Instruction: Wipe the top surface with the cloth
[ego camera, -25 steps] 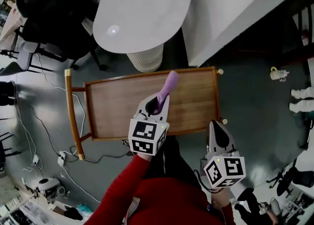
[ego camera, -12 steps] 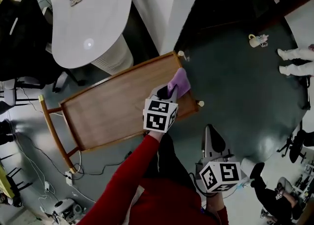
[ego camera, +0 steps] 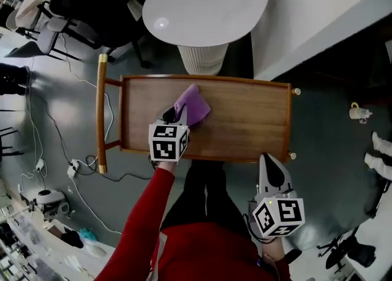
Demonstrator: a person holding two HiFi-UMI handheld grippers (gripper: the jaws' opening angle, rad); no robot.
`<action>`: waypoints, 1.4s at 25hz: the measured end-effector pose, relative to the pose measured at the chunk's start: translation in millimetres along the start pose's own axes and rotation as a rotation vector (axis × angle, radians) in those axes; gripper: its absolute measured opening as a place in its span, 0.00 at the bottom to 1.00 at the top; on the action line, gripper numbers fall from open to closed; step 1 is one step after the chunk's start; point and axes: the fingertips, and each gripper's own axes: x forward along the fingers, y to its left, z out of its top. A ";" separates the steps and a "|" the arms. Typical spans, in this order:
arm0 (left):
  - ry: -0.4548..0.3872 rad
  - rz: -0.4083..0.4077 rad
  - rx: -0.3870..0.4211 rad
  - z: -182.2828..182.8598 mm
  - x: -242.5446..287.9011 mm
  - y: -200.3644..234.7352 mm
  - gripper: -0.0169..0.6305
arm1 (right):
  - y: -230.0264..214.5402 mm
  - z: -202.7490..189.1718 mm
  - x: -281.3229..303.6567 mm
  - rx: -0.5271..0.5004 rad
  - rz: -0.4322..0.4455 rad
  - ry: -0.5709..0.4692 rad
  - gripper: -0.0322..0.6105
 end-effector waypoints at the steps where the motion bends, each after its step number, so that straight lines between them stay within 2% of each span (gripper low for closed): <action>1: 0.002 0.057 -0.017 -6.0 -9.3 29.2 0.09 | 10.2 3.2 8.9 -0.027 0.032 0.014 0.05; 4: 0.018 0.205 -0.063 -26.4 -33.0 101.5 0.09 | 32.3 9.9 34.1 -0.093 0.112 0.052 0.05; 8: 0.017 0.332 -0.115 -44.8 -65.9 147.8 0.09 | 48.4 8.8 44.8 -0.147 0.166 0.089 0.05; 11: 0.021 0.403 -0.128 -51.5 -79.0 165.2 0.09 | 57.5 10.1 52.4 -0.171 0.191 0.104 0.05; 15: 0.032 0.460 -0.046 -51.2 -81.6 173.5 0.09 | 63.8 9.1 59.4 -0.173 0.183 0.104 0.05; 17: 0.018 0.468 0.001 -50.1 -84.8 170.4 0.09 | 61.2 2.7 56.4 -0.154 0.153 0.089 0.05; 19: -0.028 0.446 0.007 -42.4 -97.4 155.0 0.09 | 55.9 -3.1 51.9 -0.131 0.129 0.072 0.05; 21: -0.096 0.330 -0.002 -22.3 -102.5 117.1 0.09 | 45.8 -4.7 43.2 -0.100 0.084 0.050 0.05; 24: -0.165 -0.032 0.073 13.8 -75.6 7.9 0.09 | 17.5 -8.6 14.4 -0.016 -0.068 -0.010 0.05; 26: -0.172 -0.278 0.126 24.8 -57.2 -76.4 0.09 | -3.5 -11.9 -9.1 0.041 -0.176 -0.056 0.05; 27: -0.161 -0.389 0.128 25.5 -51.0 -117.3 0.09 | -13.8 -13.7 -21.7 0.065 -0.223 -0.075 0.05; 29: -0.123 -0.584 0.082 21.4 -45.2 -191.2 0.09 | -32.9 -19.7 -46.8 0.111 -0.304 -0.100 0.05; 30: -0.100 -0.657 0.051 18.1 -44.0 -221.6 0.09 | -41.3 -23.9 -58.6 0.134 -0.339 -0.109 0.05; 32: -0.053 -0.739 0.008 10.1 -40.2 -264.4 0.09 | -54.1 -32.7 -79.1 0.177 -0.395 -0.125 0.05; 35: 0.024 -0.759 -0.008 -7.2 -31.3 -291.9 0.09 | -62.0 -42.9 -99.9 0.212 -0.439 -0.140 0.05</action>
